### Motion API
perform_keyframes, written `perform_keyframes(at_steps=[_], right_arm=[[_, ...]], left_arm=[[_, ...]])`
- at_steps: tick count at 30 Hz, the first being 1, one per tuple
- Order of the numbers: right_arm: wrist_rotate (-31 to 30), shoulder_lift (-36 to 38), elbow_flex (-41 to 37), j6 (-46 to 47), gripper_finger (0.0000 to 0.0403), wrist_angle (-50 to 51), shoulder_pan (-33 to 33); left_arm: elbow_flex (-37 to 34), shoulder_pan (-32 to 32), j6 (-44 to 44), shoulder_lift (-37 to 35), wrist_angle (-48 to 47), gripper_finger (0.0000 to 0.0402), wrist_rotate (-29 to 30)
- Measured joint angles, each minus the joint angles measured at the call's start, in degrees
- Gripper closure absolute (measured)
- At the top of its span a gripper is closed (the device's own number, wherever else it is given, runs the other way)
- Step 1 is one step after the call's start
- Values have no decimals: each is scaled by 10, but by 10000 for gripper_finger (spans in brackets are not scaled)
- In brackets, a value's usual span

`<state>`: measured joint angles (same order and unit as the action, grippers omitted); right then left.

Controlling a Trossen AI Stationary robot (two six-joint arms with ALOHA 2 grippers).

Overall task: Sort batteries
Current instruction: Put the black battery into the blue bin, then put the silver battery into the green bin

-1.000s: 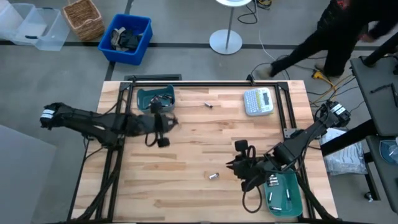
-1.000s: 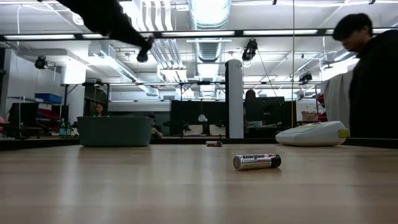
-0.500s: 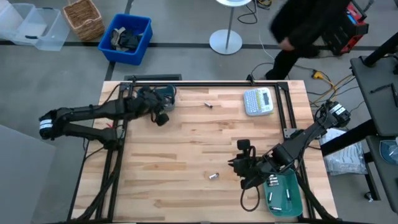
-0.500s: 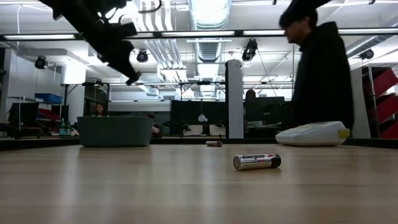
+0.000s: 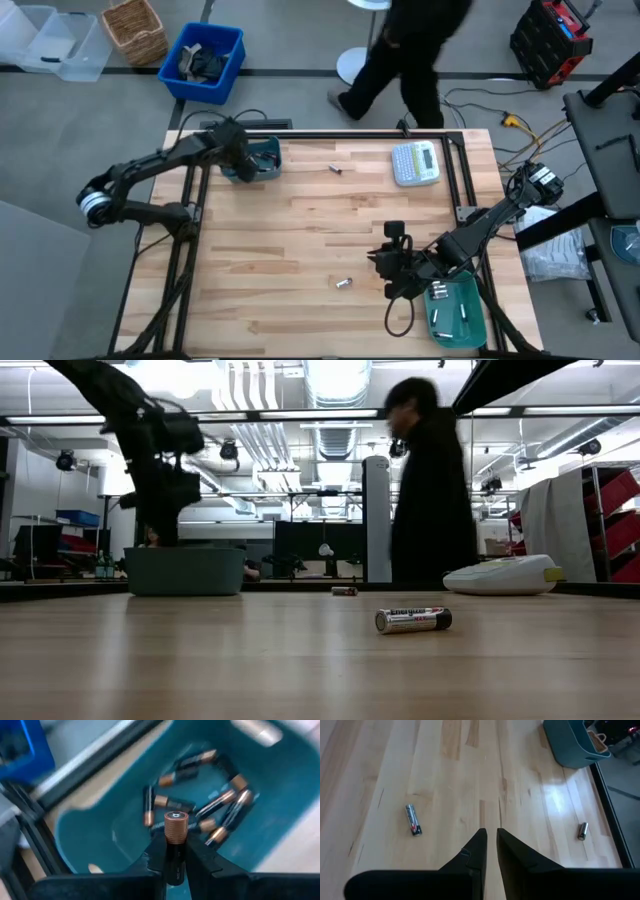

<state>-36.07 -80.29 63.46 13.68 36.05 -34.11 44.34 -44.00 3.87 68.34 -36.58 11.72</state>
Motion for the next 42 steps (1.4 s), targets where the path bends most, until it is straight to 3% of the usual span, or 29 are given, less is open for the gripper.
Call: perform_keyframes(at_steps=[7,13,20,27,32,38,42], right_arm=[[-1,0,0,-7,369,-3,3],[-1,0,0,-8,369,-3,8],[-1,0,0,-10,369,-3,15],[0,0,0,0,369,-10,37],[9,0,0,0,369,-13,64],[85,-10,0,-8,369,-36,100],[135,-18,0,-19,369,-70,109]], left_arm=[[0,-42,-4,67,0,376,-12],[0,-42,0,87,3,336,-12],[0,-42,-1,76,6,312,-12],[0,-31,-6,18,17,309,-7],[0,16,-14,-50,55,309,-6],[-1,130,-14,-118,109,309,-1],[-2,216,-4,-142,147,309,55]])
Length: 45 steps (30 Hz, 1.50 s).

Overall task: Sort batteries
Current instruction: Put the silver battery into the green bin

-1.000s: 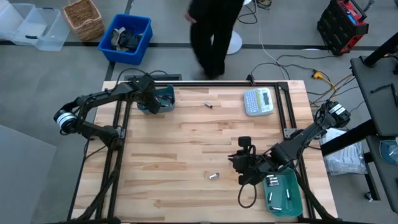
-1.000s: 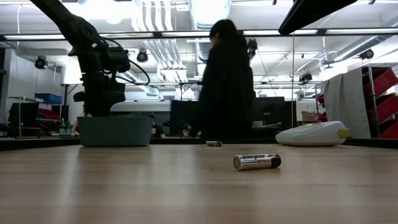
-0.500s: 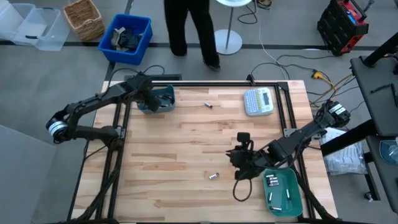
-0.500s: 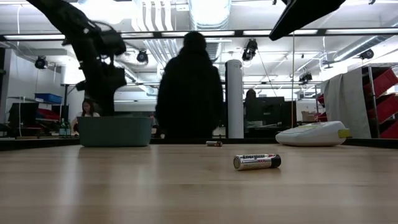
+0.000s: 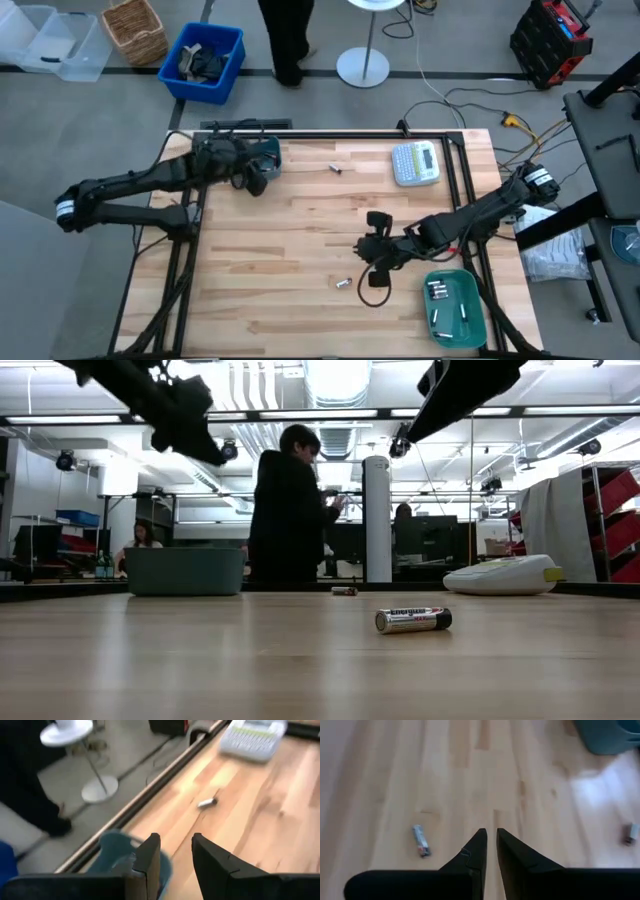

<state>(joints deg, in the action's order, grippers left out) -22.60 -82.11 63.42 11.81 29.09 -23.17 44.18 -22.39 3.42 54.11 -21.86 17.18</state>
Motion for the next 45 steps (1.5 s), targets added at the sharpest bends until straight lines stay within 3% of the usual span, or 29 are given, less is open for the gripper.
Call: perform_keyframes(at_steps=[6,10,19,25,32,45], right_arm=[[46,-18,0,-14,368,-46,0],[53,-41,0,-9,344,-54,0],[104,-123,0,-13,239,-75,-9],[156,-178,19,-8,202,-89,-14],[156,-246,49,0,201,-82,-14],[157,-261,52,-8,243,-80,-10]], left_arm=[[-1,106,3,-12,38,309,99],[-1,148,6,-9,52,309,163],[-12,195,15,12,54,308,194],[-11,195,16,12,60,308,204],[-11,196,16,11,60,308,204],[-11,197,16,11,60,308,202]])
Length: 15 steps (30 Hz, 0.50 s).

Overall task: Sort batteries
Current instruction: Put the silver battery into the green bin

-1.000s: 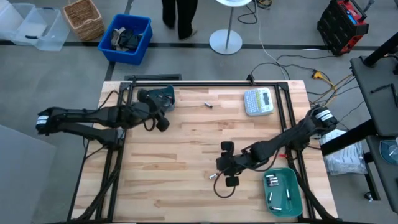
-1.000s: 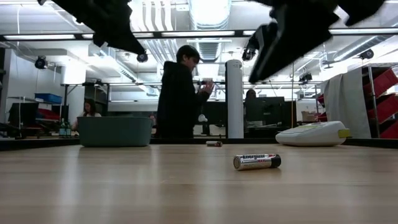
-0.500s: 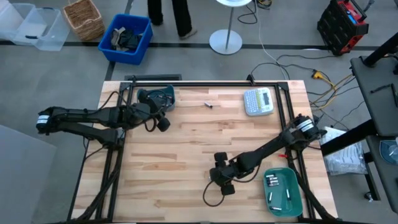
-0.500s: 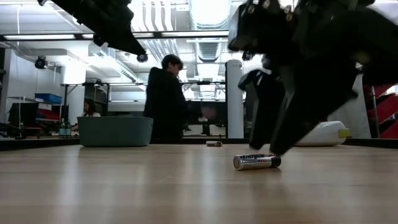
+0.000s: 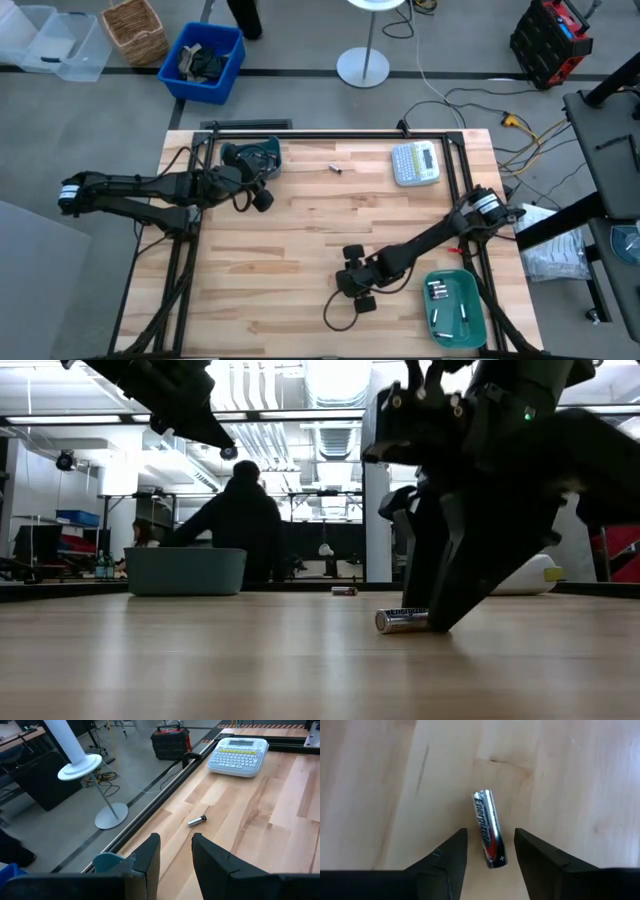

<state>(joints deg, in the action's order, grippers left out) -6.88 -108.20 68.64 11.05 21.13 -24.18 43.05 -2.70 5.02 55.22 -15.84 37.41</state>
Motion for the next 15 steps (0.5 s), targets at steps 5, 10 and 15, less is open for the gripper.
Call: perform_keyframes(at_steps=[5,10,15], right_arm=[[0,-14,1,-4,261,-4,3],[1,-18,1,-6,284,-5,3],[2,-18,1,-6,340,-5,3]], left_arm=[[0,0,0,0,0,308,-1],[0,0,1,0,-1,309,-6],[-1,0,0,0,-1,309,-6]])
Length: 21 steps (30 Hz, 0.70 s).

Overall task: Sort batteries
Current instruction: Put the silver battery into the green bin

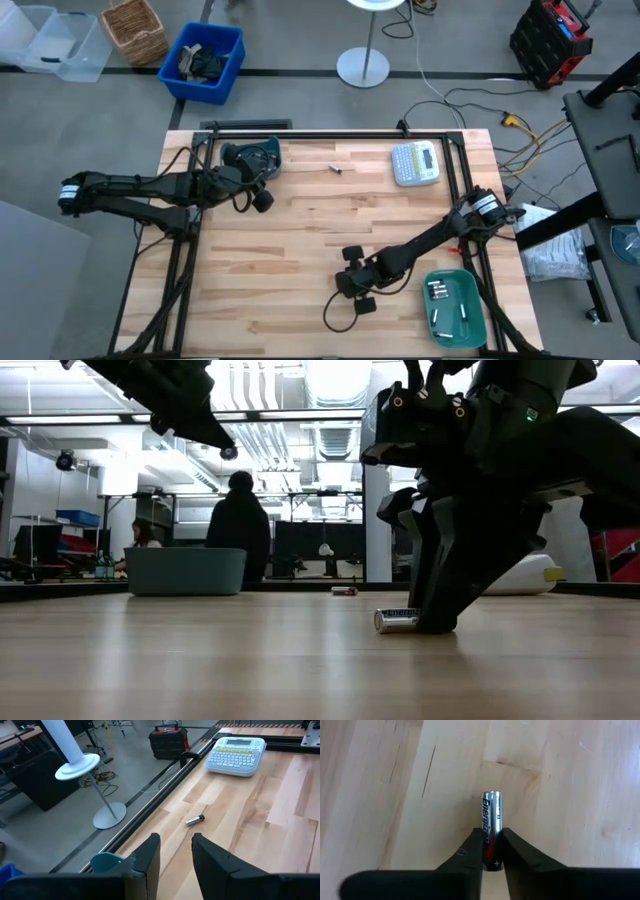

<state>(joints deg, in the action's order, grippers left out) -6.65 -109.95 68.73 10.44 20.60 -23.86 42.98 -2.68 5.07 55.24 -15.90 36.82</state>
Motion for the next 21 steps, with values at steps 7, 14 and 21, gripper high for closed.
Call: perform_keyframes(at_steps=[7,14,21], right_arm=[[5,8,19,-7,369,38,1],[16,58,92,6,369,155,-5],[57,126,158,89,369,321,-24]], left_arm=[[0,0,0,0,0,309,0],[0,0,0,0,0,309,0],[0,0,-4,0,-1,309,0]])
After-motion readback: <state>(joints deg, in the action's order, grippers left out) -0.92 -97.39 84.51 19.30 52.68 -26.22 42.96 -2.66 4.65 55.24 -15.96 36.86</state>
